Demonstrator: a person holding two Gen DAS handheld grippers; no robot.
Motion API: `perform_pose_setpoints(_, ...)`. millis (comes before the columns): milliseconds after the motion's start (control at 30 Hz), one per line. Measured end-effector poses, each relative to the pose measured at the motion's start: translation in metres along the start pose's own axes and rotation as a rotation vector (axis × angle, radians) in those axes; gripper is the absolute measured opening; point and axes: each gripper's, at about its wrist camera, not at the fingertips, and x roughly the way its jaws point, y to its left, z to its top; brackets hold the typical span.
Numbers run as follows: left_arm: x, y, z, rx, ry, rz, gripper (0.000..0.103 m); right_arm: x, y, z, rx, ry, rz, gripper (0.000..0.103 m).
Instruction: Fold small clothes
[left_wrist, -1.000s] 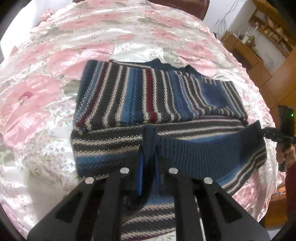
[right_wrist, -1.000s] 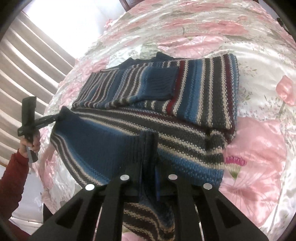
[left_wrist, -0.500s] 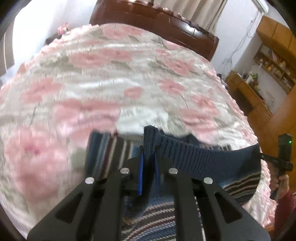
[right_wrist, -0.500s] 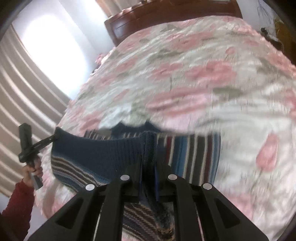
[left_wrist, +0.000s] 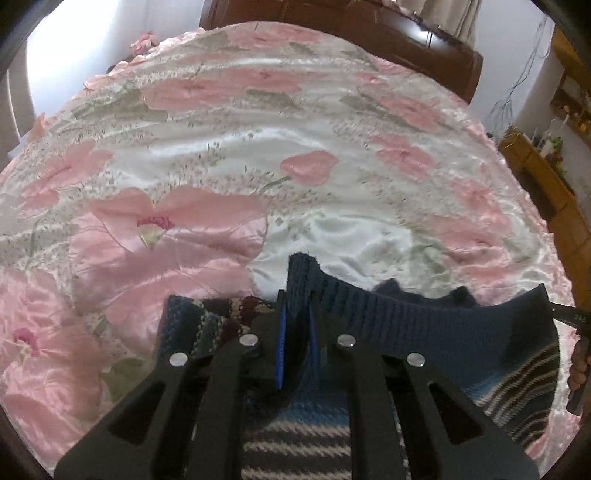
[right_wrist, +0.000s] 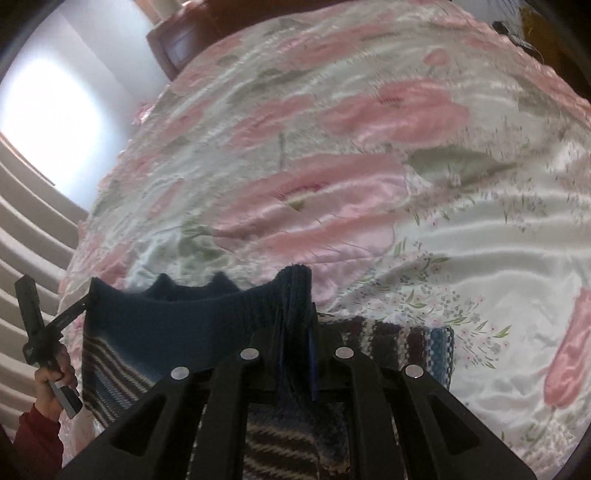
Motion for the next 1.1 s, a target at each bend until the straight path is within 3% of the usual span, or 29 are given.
perform_pose_setpoints(167,0.04,0.006,-0.011,-0.002,0.091,0.072,0.015,0.028,-0.014,-0.008,0.025,0.047,-0.049,0.01)
perform_pose_setpoints(300,0.045,0.012,-0.019,-0.038,0.086,0.064,0.016,0.038,-0.018,-0.017,0.037,0.047,-0.072,0.013)
perform_pose_setpoints(367,0.038,0.013,-0.019,-0.04,0.092,0.047,0.026,0.033,-0.017,-0.017,0.039,0.046,-0.071,0.018)
perform_pose_setpoints(400,0.032,0.013,-0.019,-0.043,0.093,0.034,0.029,0.027,-0.015,-0.017,0.031,0.043,-0.077,0.03)
perform_pose_setpoints(433,0.025,0.014,-0.02,-0.045,0.089,0.017,0.041,0.02,-0.014,-0.018,0.023,0.041,-0.087,0.047)
perform_pose_setpoints(467,0.017,0.015,-0.022,-0.042,0.085,0.003,0.047,0.006,-0.014,-0.02,0.021,0.024,-0.093,0.054)
perform_pose_setpoints(633,-0.041,0.028,-0.049,-0.019,0.095,-0.029,0.053,-0.058,-0.019,-0.046,-0.014,0.014,0.003,0.058)
perform_pose_setpoints(767,-0.077,0.04,-0.09,-0.001,0.131,-0.033,0.058,-0.1,-0.017,-0.107,-0.117,0.076,0.019,0.066)
perform_pose_setpoints(967,-0.105,0.05,-0.144,-0.02,0.146,-0.056,0.059,-0.11,-0.028,-0.179,-0.114,0.124,0.037,0.066)
perform_pose_setpoints(1100,-0.102,0.047,-0.163,-0.037,0.166,-0.062,0.058,-0.1,-0.028,-0.193,-0.101,0.121,0.065,0.061)
